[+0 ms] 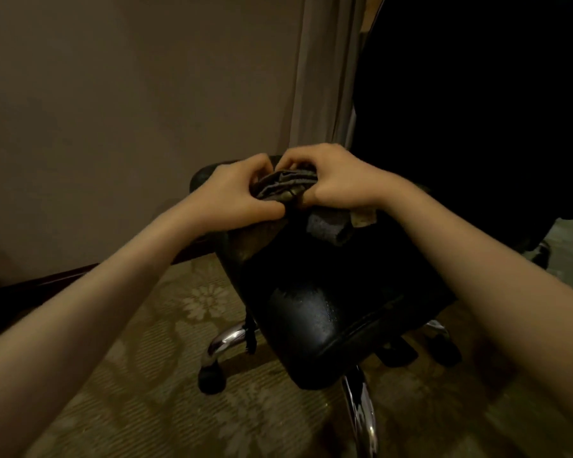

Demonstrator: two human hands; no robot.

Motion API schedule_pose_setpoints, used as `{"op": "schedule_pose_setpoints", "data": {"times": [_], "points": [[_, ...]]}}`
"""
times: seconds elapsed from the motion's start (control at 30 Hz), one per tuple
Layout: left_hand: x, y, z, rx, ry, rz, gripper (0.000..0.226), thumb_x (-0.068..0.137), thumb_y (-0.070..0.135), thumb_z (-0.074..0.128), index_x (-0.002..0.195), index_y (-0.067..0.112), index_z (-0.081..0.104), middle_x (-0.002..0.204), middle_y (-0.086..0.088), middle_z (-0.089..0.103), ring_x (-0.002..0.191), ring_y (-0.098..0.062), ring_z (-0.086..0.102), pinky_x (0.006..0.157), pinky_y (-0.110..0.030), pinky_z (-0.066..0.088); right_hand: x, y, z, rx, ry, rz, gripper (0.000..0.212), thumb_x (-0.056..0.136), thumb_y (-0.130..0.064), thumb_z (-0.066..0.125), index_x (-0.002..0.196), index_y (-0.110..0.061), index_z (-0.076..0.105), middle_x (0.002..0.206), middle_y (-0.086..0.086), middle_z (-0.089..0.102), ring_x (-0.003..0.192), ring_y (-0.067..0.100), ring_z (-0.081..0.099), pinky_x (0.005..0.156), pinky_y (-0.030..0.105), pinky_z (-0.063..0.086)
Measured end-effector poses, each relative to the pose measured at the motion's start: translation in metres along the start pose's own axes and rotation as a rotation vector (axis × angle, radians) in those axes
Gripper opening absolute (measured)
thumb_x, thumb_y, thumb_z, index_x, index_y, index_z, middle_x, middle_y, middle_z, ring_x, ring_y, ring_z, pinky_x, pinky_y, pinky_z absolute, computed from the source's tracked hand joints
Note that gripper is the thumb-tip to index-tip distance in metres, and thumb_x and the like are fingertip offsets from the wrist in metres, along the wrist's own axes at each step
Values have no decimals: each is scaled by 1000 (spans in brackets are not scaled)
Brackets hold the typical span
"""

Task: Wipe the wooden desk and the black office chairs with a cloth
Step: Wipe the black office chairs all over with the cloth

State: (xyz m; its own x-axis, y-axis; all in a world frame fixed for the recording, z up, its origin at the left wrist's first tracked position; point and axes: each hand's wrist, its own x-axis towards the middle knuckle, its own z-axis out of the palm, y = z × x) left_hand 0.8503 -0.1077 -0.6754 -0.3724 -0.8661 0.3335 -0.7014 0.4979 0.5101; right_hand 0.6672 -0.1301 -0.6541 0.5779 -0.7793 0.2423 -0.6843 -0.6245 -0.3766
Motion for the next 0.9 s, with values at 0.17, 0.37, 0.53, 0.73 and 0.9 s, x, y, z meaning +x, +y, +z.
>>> {"op": "schedule_pose_setpoints", "data": {"times": [0.17, 0.37, 0.53, 0.73, 0.9], "points": [[-32, -13, 11, -205, -224, -122, 26, 74, 23, 74, 88, 28, 52, 85, 8, 58, 72, -3, 57, 59, -15, 43, 7, 0, 19, 129, -358, -7, 42, 71, -1, 73, 107, -16, 58, 100, -3, 62, 92, 8, 59, 80, 18, 46], [-4, -48, 18, -103, 34, -165, 35, 73, 21, 75, 98, 20, 50, 84, 11, 55, 75, -1, 54, 59, -17, 42, 41, 11, 34, -58, -184, -34, 36, 76, -11, 68, 104, -29, 54, 95, -11, 57, 88, 4, 54, 78, 25, 43], [27, -70, 20, 104, 209, -130, 37, 74, 25, 73, 100, 17, 47, 95, 1, 51, 89, -19, 52, 69, -30, 36, 69, 20, 50, -315, 27, -79, 36, 81, -12, 59, 116, -19, 51, 110, 5, 57, 103, 24, 52, 84, 44, 45], [40, -78, 2, 53, 141, -101, 33, 81, 22, 69, 100, 20, 43, 98, 1, 42, 93, -20, 47, 68, -22, 35, 76, 22, 44, -204, 146, -14, 34, 80, -4, 59, 110, -19, 55, 104, 4, 57, 100, 22, 52, 82, 34, 43], [29, -67, -21, -175, 127, -24, 28, 75, 28, 77, 91, 27, 53, 82, 11, 51, 77, -8, 50, 62, -19, 39, 62, -1, 4, 38, -7, 165, 29, 76, -7, 70, 95, -25, 57, 88, -13, 57, 90, 11, 55, 72, 20, 43]]}}
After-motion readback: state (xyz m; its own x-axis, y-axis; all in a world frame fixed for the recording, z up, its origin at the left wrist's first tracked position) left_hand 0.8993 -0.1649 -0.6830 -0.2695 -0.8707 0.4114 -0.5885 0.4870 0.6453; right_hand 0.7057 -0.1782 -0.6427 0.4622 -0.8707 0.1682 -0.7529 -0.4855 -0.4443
